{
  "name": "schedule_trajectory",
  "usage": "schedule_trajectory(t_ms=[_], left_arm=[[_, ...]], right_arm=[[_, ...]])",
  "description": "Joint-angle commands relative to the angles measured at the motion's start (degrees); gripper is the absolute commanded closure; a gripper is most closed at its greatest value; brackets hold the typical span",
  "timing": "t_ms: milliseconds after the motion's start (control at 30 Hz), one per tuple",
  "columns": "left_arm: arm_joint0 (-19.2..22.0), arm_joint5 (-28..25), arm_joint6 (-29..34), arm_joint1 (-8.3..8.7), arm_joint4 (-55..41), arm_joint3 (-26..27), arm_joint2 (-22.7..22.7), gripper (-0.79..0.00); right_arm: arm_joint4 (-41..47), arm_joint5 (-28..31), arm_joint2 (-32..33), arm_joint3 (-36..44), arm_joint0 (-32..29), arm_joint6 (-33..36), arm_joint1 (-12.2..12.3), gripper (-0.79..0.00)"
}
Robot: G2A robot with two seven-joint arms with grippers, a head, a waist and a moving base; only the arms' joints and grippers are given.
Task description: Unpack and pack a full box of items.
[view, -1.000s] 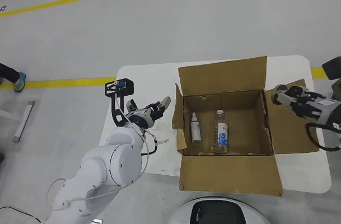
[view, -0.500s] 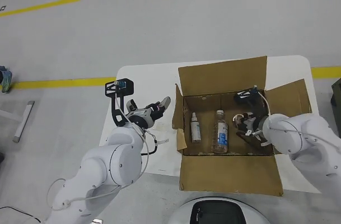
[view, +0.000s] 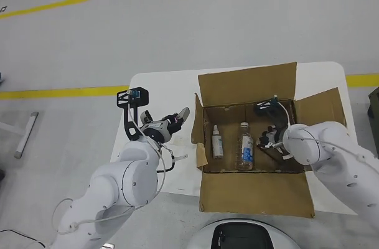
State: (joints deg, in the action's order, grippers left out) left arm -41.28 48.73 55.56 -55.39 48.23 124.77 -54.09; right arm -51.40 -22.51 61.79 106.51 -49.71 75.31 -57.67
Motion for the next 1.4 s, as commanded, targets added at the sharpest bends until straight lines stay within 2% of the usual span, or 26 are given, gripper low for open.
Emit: schedule_trajectory(t_ms=[0,33,67,100,133,167,200,233,400,500,600,667,833,1033,1167,1367], left_arm=[[0.0,0.0,0.0,0.00,0.0,0.0,0.0,-0.785],[0.0,0.0,0.0,0.00,0.0,0.0,0.0,-0.785],[0.0,0.0,0.0,0.00,0.0,0.0,0.0,-0.785],[0.0,0.0,0.0,0.00,0.0,0.0,0.0,-0.785],[0.0,0.0,0.0,0.00,0.0,0.0,0.0,-0.785],[0.0,0.0,0.0,0.00,0.0,0.0,0.0,-0.785],[0.0,0.0,0.0,0.00,0.0,0.0,0.0,-0.785],[0.0,0.0,0.0,0.00,0.0,0.0,0.0,-0.785],[0.0,0.0,0.0,0.00,0.0,0.0,0.0,-0.785],[0.0,0.0,0.0,0.00,0.0,0.0,0.0,-0.785],[0.0,0.0,0.0,0.00,0.0,0.0,0.0,-0.785],[0.0,0.0,0.0,0.00,0.0,0.0,0.0,-0.785],[0.0,0.0,0.0,0.00,0.0,0.0,0.0,-0.785],[0.0,0.0,0.0,0.00,0.0,0.0,0.0,-0.785],[0.0,0.0,0.0,0.00,0.0,0.0,0.0,-0.785],[0.0,0.0,0.0,0.00,0.0,0.0,0.0,-0.785]], right_arm=[[0.5,-0.1,1.6,1.6,-0.4,-0.4,0.1,-0.317],[0.9,-0.5,3.1,3.6,-0.8,-1.3,0.3,-0.299],[0.9,-0.1,4.8,6.1,-1.4,-2.3,0.5,-0.237],[0.6,0.2,6.9,8.4,-2.3,-3.0,0.8,-0.212],[0.3,-0.2,9.8,11.1,-3.2,-4.3,1.1,-0.166],[0.8,-0.3,12.7,13.4,-4.7,-5.3,1.3,-0.086],[1.4,-0.1,16.1,15.4,-6.2,-6.6,1.6,-0.065],[1.6,-0.5,20.3,17.4,-7.5,-8.8,1.8,-0.006],[4.4,-3.7,41.5,21.6,-18.2,-18.1,2.2,0.000],[12.9,-5.7,52.8,18.3,-24.3,-23.2,1.4,0.000],[20.0,-4.1,59.3,12.7,-30.1,-26.7,0.4,0.000],[26.8,-2.5,60.4,8.9,-32.7,-28.5,-0.3,0.000],[41.7,5.3,56.4,6.4,-35.2,-29.8,-1.6,0.000],[51.6,14.1,51.3,6.6,-33.5,-24.2,-1.6,0.000],[54.2,17.6,48.1,7.2,-31.5,-19.7,-1.2,0.000],[46.2,18.5,40.4,8.6,-28.2,-12.8,-0.3,0.000]])
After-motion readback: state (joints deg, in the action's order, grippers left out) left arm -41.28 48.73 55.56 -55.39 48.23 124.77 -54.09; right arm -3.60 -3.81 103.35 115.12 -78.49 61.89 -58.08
